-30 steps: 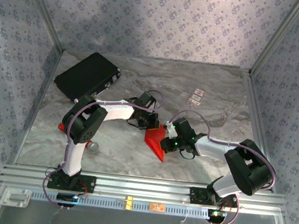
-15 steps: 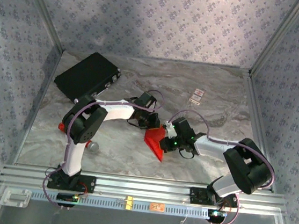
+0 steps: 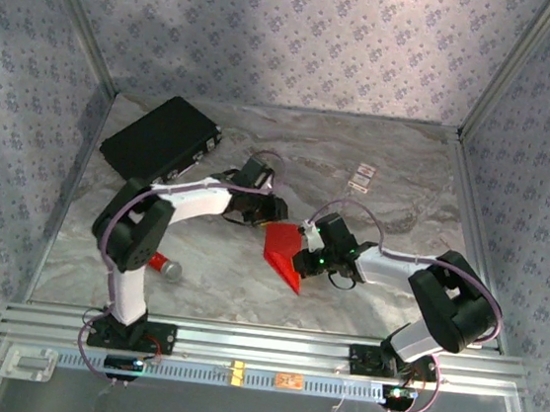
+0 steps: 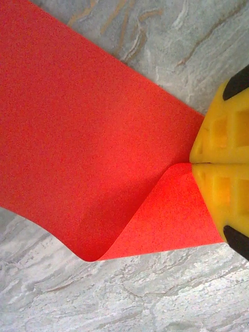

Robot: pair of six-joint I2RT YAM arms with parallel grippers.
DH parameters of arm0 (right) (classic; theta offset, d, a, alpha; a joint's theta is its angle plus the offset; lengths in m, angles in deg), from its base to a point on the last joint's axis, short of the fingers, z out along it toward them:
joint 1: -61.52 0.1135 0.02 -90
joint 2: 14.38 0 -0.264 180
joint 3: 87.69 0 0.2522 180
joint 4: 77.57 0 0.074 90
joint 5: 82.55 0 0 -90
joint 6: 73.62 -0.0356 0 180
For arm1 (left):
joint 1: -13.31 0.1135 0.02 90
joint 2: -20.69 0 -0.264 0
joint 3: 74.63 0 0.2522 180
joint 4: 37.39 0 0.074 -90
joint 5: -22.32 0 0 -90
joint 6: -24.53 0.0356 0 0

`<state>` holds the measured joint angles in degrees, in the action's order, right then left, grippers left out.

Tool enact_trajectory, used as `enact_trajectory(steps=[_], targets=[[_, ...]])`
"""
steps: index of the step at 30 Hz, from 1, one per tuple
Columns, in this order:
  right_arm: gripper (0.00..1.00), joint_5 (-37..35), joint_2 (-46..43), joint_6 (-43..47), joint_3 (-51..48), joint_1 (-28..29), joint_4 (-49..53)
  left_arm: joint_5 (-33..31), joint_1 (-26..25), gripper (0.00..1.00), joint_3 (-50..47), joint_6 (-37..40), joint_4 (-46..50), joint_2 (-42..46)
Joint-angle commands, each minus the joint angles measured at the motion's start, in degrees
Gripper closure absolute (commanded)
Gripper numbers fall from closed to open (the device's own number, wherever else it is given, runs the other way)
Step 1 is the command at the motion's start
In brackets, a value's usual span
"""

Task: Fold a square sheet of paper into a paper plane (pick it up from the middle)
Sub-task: Third fold the triangle at the center of the table.

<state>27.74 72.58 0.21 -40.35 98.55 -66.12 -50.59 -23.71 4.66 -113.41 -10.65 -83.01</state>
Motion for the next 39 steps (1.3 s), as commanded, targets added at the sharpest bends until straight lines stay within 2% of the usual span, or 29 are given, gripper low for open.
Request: enact_trajectory(steps=[1,4,10,15,19,24,39], targets=[[1.00,-0.7,1.6,2.0,1.4,-0.8,3.1,-1.4,0.4,0.52,-2.8,-1.7,-1.9,5.2],[1.00,-0.4,2.1,2.2,1.8,-0.9,3.1,0.6,0.3,0.56,-5.4,-3.2,-3.6,7.4],[1.00,-0.7,2.5,2.0,2.2,-1.6,2.8,5.6,-1.6,0.78,-15.4,-9.9,-15.9,12.1],[1.00,-1.3,2.9,1.3,2.3,-2.5,2.7,6.6,-4.4,0.89,-19.4,-14.1,-22.2,12.8],[1.00,-1.1,3.1,1.3,2.2,-3.1,2.3,6.9,-6.5,0.92,-22.3,-18.5,-30.3,10.6],[1.00,-1.1,2.7,1.4,2.0,-3.9,2.4,6.7,-8.3,0.94,-24.1,-21.7,-36.0,7.5],[1.00,-0.9,2.9,1.9,1.8,-4.3,2.9,7.4,-9.1,0.95,-24.8,-21.4,-38.9,3.2]])
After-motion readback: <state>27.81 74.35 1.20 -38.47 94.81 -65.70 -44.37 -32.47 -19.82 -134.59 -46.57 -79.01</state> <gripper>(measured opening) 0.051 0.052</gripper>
